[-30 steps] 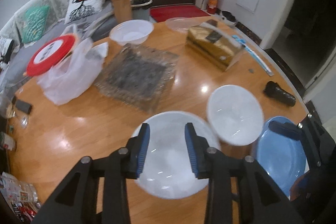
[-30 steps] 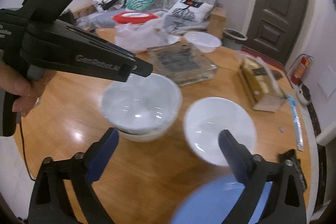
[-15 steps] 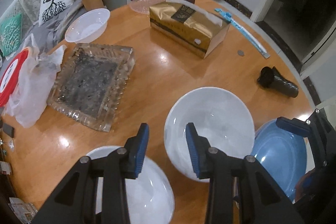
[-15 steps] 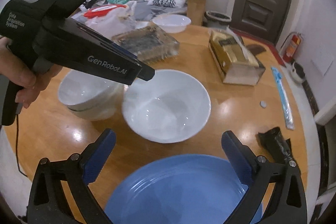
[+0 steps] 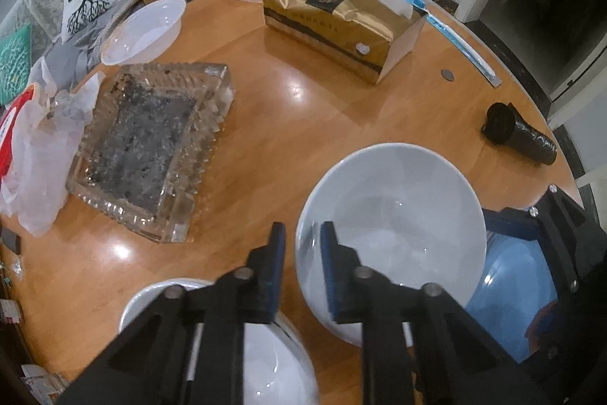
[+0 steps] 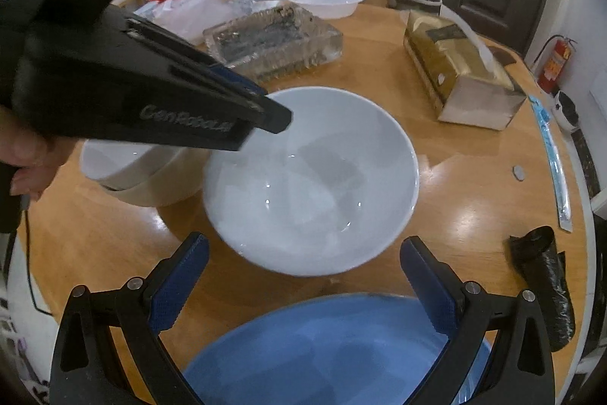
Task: Organize plates and bowls
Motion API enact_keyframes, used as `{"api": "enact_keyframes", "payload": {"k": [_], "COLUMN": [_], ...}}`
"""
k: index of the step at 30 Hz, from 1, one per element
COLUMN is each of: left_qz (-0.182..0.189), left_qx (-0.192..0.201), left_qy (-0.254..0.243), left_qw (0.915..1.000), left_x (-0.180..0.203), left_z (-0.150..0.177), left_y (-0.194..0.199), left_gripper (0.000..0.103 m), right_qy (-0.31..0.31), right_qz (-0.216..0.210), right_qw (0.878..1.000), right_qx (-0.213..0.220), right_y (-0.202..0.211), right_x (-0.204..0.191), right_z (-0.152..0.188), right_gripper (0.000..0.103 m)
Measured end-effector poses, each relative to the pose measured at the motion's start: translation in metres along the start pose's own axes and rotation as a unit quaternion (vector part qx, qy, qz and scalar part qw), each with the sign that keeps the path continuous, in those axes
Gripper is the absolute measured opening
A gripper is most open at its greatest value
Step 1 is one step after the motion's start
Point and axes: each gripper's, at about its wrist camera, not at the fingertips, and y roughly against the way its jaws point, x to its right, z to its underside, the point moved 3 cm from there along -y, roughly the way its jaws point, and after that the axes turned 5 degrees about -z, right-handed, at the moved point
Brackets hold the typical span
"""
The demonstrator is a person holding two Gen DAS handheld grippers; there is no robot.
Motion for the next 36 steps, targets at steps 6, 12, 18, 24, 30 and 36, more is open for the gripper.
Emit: {"api": "enact_keyframes", "payload": {"k": [6, 12, 18, 24, 30, 36], "left_qz": [-0.006, -0.009, -0.016, -0.015, -0.021, -0.028], "left_qx": [0.004, 0.004, 0.009, 0.022, 0.043, 0.063], "left_qy": [-0.008, -0.013, -0.021, -0.02, -0.02, -0.014], "left_qw": [0.9999, 0.9999, 0.9996, 0.9994, 0.9987, 0.9975], "left_x": [0.003, 0.004, 0.009, 0.008, 0.007, -0.002], "left_z": [0.001, 0.002, 0.004, 0.004, 0.005, 0.01], "left_y": [-0.003, -0.002, 0.0, 0.016, 0.04, 0.071], "left_gripper": [0.01, 0.009, 0.01, 0.01, 0.01, 0.01], "right_qy": [0.001, 0.016, 0.021, 0.028, 0.03, 0.041], "right_qz": [-0.001, 0.009, 0.02, 0.028, 0.033, 0.04], "right_qw": [1.0, 1.0, 0.999, 0.998, 0.997, 0.995], "right_qx": [0.006, 0.017, 0.029, 0.046, 0.063, 0.084], "right_y": [-0.007, -0.008, -0.003, 0.01, 0.028, 0.048], "right_x": [0.002, -0.001, -0.003, -0.008, -0.017, -0.036], "right_z": [-0.004, -0.004, 0.0, -0.004, -0.011, -0.018], "right_gripper": [0.097, 0.094, 0.094, 0.094, 0.094, 0.094]}}
